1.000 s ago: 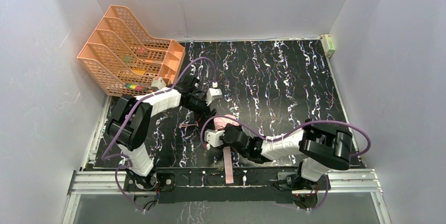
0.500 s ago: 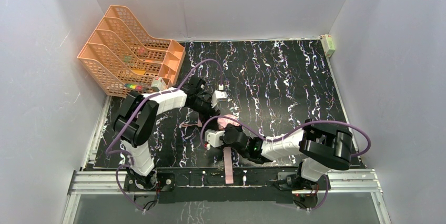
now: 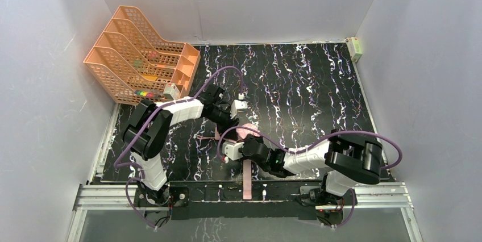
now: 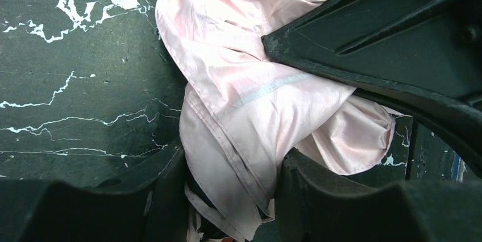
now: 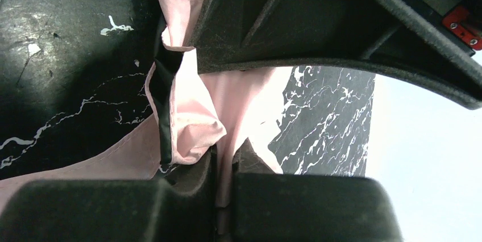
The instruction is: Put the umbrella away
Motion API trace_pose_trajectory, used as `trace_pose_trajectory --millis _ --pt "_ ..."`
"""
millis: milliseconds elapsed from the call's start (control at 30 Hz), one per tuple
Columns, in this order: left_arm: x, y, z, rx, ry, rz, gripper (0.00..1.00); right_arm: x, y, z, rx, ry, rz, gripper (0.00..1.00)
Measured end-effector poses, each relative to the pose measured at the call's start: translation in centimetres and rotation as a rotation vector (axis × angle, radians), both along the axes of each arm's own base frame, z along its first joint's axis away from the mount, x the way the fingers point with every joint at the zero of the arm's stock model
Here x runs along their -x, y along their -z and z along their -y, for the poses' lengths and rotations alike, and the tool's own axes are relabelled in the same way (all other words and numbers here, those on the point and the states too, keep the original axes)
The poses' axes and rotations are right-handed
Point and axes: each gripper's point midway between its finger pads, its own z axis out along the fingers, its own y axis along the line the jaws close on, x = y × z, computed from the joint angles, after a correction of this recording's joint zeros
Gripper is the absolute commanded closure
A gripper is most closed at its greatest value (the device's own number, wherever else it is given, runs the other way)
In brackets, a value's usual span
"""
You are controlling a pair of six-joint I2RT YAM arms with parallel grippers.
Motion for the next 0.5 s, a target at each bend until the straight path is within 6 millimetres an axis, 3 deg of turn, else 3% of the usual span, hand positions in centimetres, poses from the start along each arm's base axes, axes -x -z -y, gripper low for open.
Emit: trace_pose_trajectory --millis 67,133,233,300,500 --pt "0.1 0.0 0.0 0.001 0.001 0.000 1.00 0.1 -0.1 0.1 -0.002 -0.001 -0.001 0.69" --pt "0.2 0.1 0.2 0.001 0.006 0.001 1.00 0.3 -0.1 0.5 -0.002 -0.003 -0.011 0.58" --pt "0.6 0.2 0.4 -0.001 0.015 0.000 1.00 0.7 -0.2 1.1 0.000 -0.004 -0.033 0.22" --pt "0.7 0.2 0.4 -0.004 0.016 0.000 1.00 1.0 -0.3 2.1 0.021 0.003 -0.047 0.16" --pt "0.5 0.3 0.4 -0.010 0.005 0.003 1.00 1.9 -2.9 4.2 -0.022 0.033 -0.076 0.15"
